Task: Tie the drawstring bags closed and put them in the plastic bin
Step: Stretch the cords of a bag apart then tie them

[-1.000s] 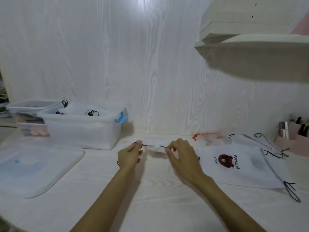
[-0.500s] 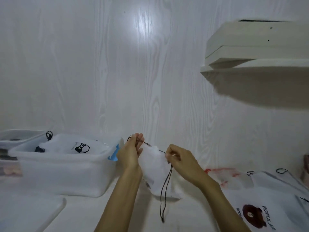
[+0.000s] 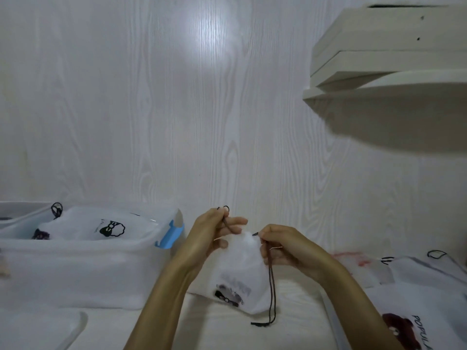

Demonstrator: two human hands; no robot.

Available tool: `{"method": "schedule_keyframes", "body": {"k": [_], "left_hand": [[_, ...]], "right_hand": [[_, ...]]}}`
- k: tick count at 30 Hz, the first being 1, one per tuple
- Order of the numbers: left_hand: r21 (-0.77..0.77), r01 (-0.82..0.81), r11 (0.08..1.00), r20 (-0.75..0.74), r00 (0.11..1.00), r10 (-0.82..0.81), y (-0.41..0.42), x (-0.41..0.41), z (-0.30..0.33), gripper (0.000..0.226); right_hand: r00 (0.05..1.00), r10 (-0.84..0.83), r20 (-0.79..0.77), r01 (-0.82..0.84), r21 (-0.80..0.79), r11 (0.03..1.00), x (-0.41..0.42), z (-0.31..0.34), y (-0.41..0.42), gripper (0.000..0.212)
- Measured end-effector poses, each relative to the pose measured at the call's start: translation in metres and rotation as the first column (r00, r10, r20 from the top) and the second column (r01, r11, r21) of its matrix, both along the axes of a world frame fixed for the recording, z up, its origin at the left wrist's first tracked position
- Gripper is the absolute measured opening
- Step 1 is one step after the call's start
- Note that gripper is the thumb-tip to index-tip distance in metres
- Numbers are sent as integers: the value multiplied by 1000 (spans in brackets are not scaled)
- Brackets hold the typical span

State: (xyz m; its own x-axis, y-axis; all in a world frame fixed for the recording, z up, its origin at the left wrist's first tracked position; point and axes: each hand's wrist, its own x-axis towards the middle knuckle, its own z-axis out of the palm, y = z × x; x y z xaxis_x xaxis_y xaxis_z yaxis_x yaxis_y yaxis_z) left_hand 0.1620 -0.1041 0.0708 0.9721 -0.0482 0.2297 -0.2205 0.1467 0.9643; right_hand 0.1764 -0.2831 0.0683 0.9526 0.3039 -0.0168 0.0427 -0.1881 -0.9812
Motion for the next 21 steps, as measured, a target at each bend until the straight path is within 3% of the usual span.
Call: {"method": "schedule_keyframes", "body": {"k": [2, 3, 6, 9, 13, 17, 21], "left_hand": [[191, -36, 981, 5, 999, 36, 1, 0, -3, 20], [265, -51, 963, 6, 999, 51, 1, 0, -6, 21], [348, -62, 935, 4, 998, 65, 0, 3, -12, 19], [405, -2, 914, -17, 1000, 10, -8, 4, -16, 17], [530, 158, 833, -26, 985, -170, -23, 3, -20, 29], [600, 374, 707, -162, 922, -351, -38, -4, -21, 26], [673, 371, 640, -144, 914, -379, -44, -3, -28, 31]], "right_hand": [[999, 28, -42, -28, 14, 1000, -1, 3, -3, 17], [999, 22, -23, -24, -72, 997, -1, 4, -5, 18], [997, 43, 59, -15, -406, 914, -5, 12, -10, 21], [996, 81, 41, -46, -543, 839, -15, 23, -17, 27], [992, 43, 120, 26, -517, 855, -20, 31, -20, 35], [968, -51, 246, 150, -402, 904, -20, 30, -15, 45], [920, -11, 393, 135, -289, 948, -29, 33, 4, 37]]}}
